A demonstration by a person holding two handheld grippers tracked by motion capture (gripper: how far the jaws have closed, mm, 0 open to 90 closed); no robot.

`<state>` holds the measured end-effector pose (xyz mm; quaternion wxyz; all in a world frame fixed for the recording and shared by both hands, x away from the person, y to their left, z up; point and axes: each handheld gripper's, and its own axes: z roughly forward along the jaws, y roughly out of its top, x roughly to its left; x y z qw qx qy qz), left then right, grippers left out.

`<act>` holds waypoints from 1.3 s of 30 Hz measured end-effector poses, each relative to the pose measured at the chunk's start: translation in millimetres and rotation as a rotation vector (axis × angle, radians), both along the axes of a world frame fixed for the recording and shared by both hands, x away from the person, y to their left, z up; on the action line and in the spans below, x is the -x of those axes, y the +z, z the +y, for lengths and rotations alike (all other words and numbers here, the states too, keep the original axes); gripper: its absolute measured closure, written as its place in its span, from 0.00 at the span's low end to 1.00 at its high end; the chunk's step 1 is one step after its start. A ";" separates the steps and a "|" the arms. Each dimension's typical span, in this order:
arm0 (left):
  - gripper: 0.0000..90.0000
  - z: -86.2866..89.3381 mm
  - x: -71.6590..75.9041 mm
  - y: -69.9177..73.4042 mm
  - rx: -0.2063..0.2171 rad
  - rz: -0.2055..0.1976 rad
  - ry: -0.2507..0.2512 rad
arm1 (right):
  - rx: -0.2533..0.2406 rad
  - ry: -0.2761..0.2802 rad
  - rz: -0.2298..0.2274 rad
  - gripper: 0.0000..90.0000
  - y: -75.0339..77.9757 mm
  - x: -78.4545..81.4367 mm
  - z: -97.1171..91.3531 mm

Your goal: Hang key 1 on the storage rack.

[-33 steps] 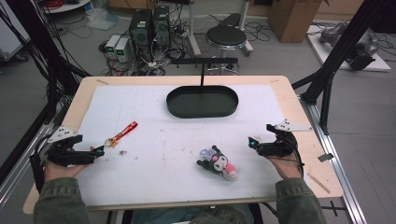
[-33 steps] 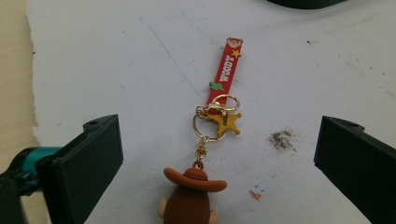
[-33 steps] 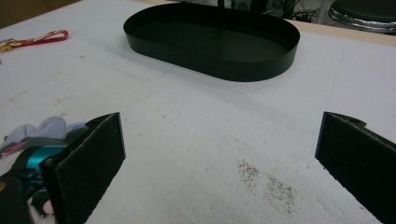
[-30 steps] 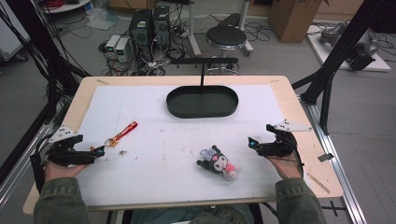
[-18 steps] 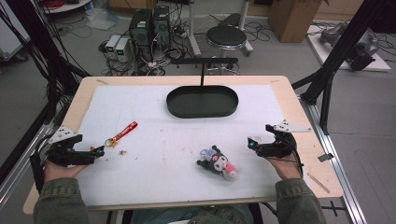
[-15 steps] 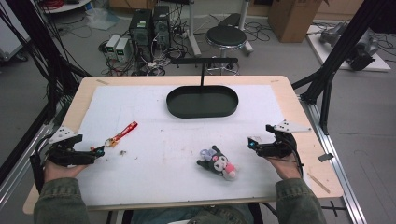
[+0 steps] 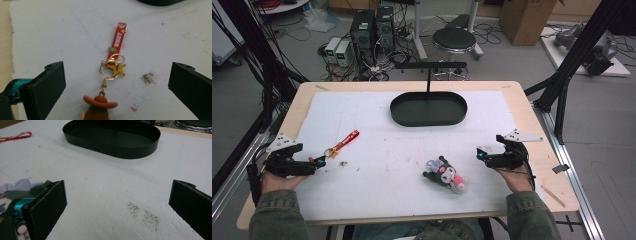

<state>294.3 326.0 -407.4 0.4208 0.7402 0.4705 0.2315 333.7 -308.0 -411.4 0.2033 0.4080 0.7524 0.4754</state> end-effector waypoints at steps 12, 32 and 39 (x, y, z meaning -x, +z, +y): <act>0.02 -15.4 -23.0 17.1 -0.080 0.028 -0.047 | -0.032 -0.013 0.000 0.01 0.3 0.6 -2.8; 0.02 -38.6 -73.3 22.9 -0.152 0.130 -0.147 | 0.001 0.004 0.007 0.01 -2.6 -1.4 -0.1; 0.03 -44.6 -88.7 15.7 -0.171 0.195 -0.182 | 0.005 0.000 0.013 0.01 -3.2 -1.1 2.0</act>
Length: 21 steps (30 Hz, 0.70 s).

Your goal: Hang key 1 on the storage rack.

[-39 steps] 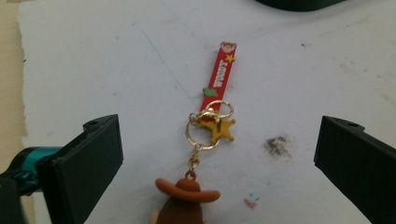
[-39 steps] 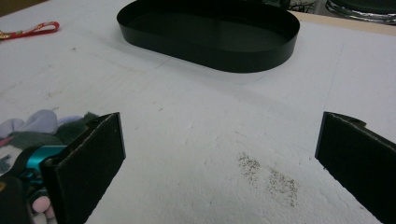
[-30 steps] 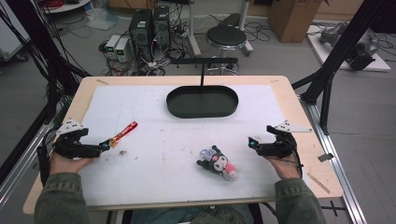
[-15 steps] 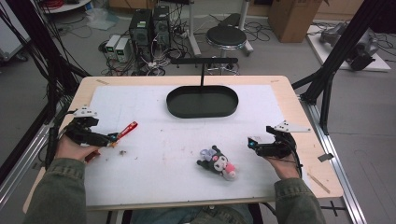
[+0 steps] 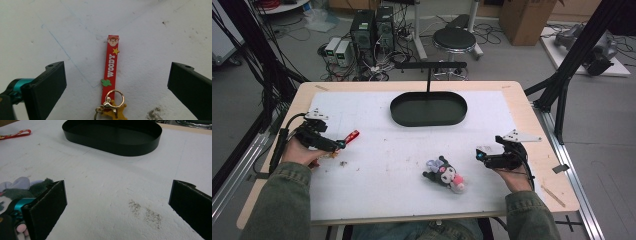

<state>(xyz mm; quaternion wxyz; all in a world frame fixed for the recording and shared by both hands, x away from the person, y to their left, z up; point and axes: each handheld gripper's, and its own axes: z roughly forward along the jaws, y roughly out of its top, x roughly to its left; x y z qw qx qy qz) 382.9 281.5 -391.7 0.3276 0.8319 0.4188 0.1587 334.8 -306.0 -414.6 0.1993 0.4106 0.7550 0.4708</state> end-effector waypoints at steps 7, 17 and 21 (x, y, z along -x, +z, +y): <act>0.08 -11.2 -23.1 -3.5 -0.028 0.066 -0.031 | 0.017 -0.008 -0.004 0.01 -0.1 -0.9 -0.4; 0.09 -28.0 -45.6 -18.2 -0.119 0.166 -0.059 | -0.032 0.002 0.007 0.01 -1.0 -2.2 -1.5; 0.13 -26.8 -52.3 -21.5 -0.113 0.181 -0.028 | -0.053 -0.007 0.006 0.01 -0.3 -1.5 -3.5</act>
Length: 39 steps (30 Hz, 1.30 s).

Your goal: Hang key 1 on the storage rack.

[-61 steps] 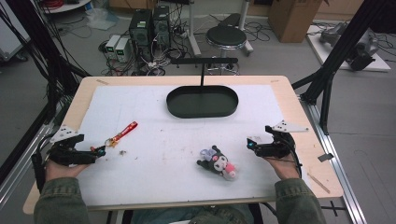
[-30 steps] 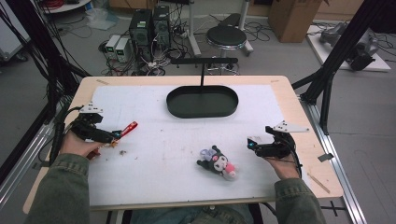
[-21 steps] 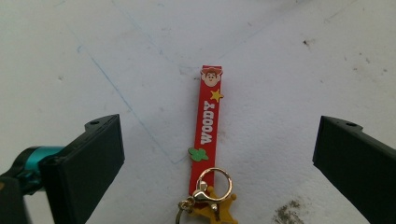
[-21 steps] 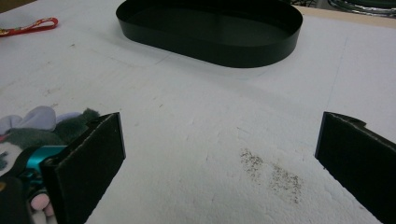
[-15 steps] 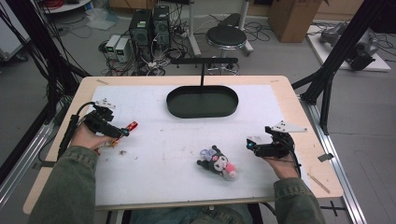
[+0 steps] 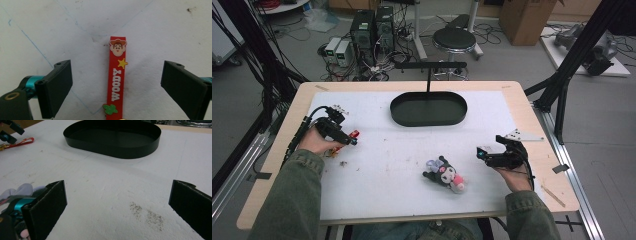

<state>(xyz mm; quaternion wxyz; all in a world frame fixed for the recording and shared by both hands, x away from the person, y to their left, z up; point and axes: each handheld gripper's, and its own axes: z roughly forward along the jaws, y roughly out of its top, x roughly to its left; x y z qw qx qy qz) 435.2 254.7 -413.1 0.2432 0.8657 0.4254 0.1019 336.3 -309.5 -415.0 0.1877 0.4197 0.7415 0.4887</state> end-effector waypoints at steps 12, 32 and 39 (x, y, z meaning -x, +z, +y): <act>0.44 -1.3 -3.0 -5.8 -0.024 0.015 -0.004 | -0.001 -0.005 0.010 0.01 -1.0 -2.4 -1.5; 0.82 22.6 8.8 31.3 -0.005 -0.105 0.049 | 0.100 0.016 0.011 0.01 -6.0 -4.9 7.8; 0.83 23.5 16.0 54.1 -0.001 -0.152 0.047 | 0.099 0.027 0.010 0.01 -5.9 -5.2 7.4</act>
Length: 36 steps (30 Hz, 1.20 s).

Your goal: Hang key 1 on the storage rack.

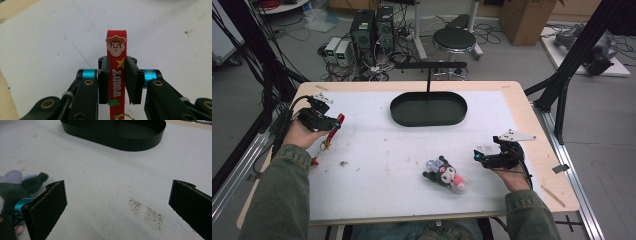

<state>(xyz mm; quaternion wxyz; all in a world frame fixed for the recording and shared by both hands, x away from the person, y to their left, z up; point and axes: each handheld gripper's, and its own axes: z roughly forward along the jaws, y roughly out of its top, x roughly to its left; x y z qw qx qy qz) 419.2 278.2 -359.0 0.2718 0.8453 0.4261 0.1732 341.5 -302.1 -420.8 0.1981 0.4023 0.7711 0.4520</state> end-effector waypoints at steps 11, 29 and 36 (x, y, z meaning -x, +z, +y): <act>0.83 -0.4 11.0 61.6 0.005 -0.076 -0.021 | -0.008 0.006 -0.001 0.01 0.1 -0.3 0.4; 0.83 -41.6 3.2 135.2 -0.034 -0.157 -0.076 | -0.012 0.005 -0.005 0.01 1.1 0.7 -1.2; 0.83 -58.6 -3.6 140.1 -0.030 -0.146 -0.095 | -0.017 0.004 -0.002 0.01 0.8 0.0 -1.1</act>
